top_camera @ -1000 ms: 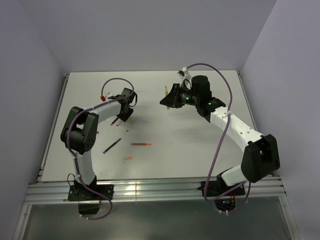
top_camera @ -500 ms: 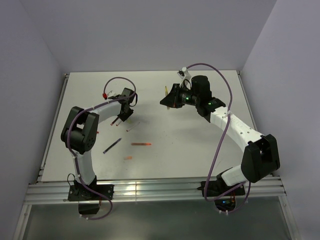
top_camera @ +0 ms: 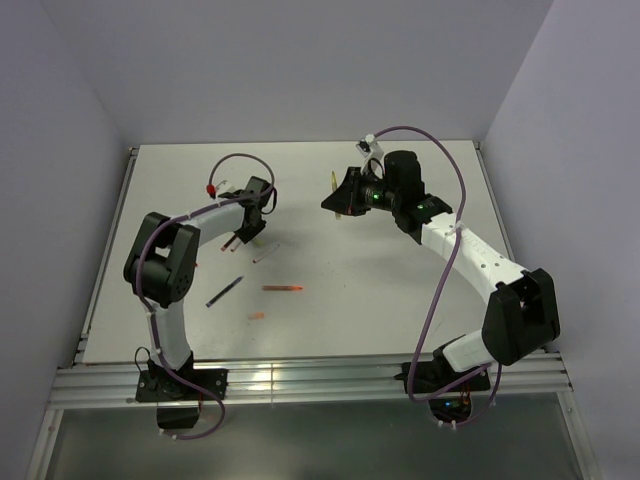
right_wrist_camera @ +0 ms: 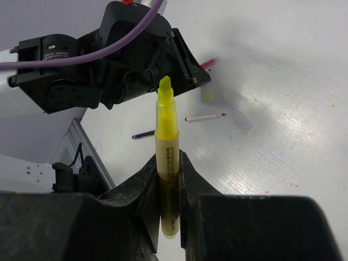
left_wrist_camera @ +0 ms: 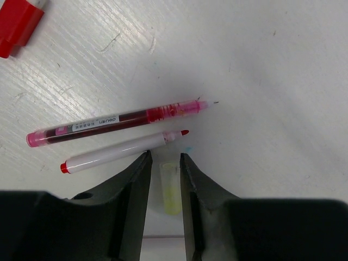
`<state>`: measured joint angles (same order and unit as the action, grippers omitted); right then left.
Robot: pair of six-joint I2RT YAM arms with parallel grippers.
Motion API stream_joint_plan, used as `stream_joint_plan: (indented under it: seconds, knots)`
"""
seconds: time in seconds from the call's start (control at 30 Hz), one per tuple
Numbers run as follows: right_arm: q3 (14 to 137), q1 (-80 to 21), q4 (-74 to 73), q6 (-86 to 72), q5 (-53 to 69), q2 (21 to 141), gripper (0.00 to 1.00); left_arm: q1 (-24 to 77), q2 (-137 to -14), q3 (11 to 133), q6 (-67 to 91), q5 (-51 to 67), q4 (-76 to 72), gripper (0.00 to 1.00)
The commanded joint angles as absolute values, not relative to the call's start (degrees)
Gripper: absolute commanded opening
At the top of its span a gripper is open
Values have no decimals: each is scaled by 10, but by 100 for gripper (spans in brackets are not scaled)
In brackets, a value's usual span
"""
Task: Insert the pens into the pen caps
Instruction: Insert the pen cap onto the pen.
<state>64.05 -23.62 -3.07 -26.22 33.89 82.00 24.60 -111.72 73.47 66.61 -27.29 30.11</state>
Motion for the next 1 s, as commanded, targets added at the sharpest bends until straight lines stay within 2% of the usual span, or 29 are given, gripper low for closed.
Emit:
stream_joint_plan:
  seconds: [0.0, 0.97]
  knots:
    - [652, -231, -23, -255, 344, 814, 0, 249, -1171, 712, 657, -247, 388, 36]
    - [650, -229, -25, -253, 341, 807, 0, 284, -1177, 725, 679, -222, 393, 38]
